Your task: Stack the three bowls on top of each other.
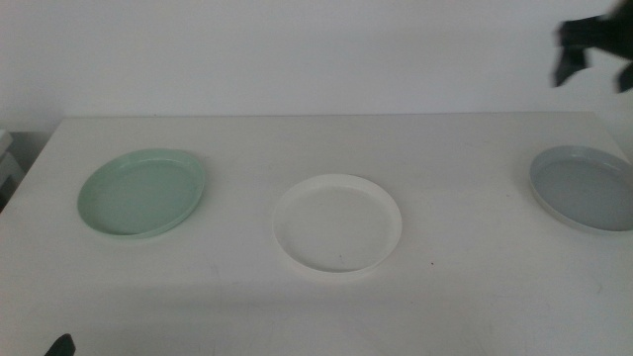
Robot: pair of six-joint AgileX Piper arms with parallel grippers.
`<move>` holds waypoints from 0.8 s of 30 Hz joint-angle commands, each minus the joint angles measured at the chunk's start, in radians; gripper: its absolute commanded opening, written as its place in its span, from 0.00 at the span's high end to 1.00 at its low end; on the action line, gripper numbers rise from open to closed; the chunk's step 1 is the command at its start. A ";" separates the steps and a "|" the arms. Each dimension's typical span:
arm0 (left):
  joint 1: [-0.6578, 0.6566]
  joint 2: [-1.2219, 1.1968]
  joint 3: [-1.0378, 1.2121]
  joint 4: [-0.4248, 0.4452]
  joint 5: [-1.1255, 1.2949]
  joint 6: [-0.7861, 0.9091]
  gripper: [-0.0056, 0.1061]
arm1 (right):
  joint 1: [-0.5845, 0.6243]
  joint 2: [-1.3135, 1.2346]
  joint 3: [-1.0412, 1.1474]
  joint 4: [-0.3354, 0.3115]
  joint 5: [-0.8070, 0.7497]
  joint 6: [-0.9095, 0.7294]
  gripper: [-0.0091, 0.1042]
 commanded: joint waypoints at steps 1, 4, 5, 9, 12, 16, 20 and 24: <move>-0.002 -0.010 -0.005 -0.014 -0.072 -0.007 0.01 | -0.089 -0.055 -0.042 0.008 0.024 -0.034 0.30; -0.002 -0.010 -0.005 -0.014 -0.072 -0.007 0.01 | -0.181 -0.050 -0.042 0.021 -0.007 -0.051 0.31; -0.002 -0.010 -0.005 -0.014 -0.072 -0.007 0.01 | -0.211 -0.046 -0.042 0.022 -0.017 -0.056 0.32; -0.002 -0.010 -0.005 -0.014 -0.072 -0.007 0.01 | -0.305 -0.021 -0.044 0.023 -0.029 -0.090 0.35; -0.002 -0.010 -0.005 -0.014 -0.072 -0.007 0.01 | -0.358 0.015 -0.045 0.038 -0.056 -0.105 0.35; -0.002 -0.010 -0.005 -0.014 -0.072 -0.007 0.01 | -0.397 0.075 -0.045 0.055 -0.091 -0.127 0.35; -0.002 -0.010 -0.005 -0.014 -0.072 -0.007 0.01 | -0.408 0.146 -0.045 0.067 -0.126 -0.143 0.35; -0.002 -0.010 -0.005 -0.014 -0.072 -0.007 0.01 | -0.407 0.217 -0.045 0.082 -0.137 -0.150 0.35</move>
